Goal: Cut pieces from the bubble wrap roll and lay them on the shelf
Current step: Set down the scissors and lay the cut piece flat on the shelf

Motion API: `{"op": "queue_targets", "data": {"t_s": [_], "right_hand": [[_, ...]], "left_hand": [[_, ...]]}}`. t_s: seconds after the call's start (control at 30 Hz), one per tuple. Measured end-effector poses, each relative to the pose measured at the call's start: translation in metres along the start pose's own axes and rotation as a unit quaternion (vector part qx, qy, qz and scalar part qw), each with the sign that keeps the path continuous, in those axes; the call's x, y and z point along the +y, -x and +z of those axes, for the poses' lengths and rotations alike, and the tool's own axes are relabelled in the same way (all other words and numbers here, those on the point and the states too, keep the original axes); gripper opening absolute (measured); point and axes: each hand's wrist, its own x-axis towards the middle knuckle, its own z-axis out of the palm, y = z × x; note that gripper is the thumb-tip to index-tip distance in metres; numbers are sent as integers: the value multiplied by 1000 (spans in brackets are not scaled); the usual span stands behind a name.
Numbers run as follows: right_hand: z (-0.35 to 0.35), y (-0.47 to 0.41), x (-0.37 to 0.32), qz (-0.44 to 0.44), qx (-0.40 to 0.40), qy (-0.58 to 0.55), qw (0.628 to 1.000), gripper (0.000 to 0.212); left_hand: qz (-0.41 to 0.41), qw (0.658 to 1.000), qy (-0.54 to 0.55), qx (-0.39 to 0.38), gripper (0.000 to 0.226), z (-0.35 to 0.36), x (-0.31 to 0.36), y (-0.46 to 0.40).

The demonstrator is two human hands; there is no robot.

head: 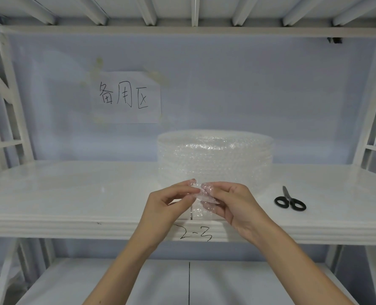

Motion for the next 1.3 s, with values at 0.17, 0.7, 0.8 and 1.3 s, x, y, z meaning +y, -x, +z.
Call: {"op": "queue_targets", "data": {"t_s": [0.17,0.7,0.8,1.3], "right_hand": [[1,2,1,4,-2,-10,1000,9],[0,4,-6,32,-26,-44,998,24],[2,4,-9,40,-24,-31,998,43],[38,-26,13,-50,-9,127,991,12]], "left_hand": [[-9,1000,22,1,31,0,3,-1],[-21,999,-38,1,21,1,2,1],[-24,998,-53,5,21,1,1,1],[-132,990,10,50,23,-35,-5,-1]]}}
